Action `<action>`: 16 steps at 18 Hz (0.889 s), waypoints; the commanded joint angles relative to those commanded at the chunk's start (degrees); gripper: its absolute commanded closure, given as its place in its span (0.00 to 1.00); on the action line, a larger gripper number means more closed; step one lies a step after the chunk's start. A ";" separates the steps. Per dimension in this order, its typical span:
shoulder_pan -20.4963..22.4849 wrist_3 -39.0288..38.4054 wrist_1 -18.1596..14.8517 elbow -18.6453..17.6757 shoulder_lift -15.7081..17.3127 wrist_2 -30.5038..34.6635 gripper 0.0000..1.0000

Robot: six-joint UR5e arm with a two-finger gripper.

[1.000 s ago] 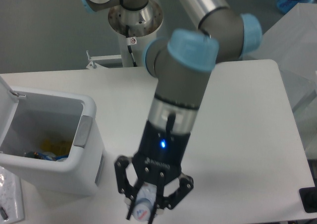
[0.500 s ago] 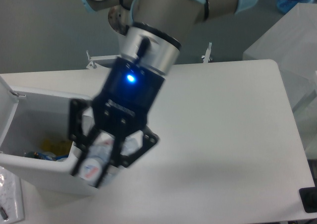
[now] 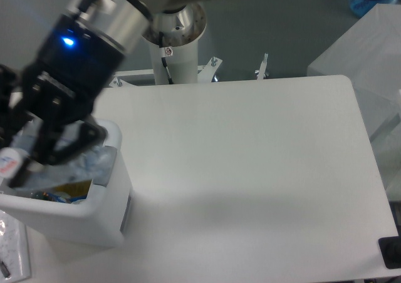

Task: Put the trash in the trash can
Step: 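Carry the bottle over the trash bin and lower it inside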

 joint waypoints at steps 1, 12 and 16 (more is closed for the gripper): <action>-0.44 1.22 0.09 -1.41 0.18 0.00 0.92; -2.73 6.07 0.00 -6.52 -1.84 0.18 0.24; -2.38 6.07 0.00 -8.01 -1.57 0.61 0.00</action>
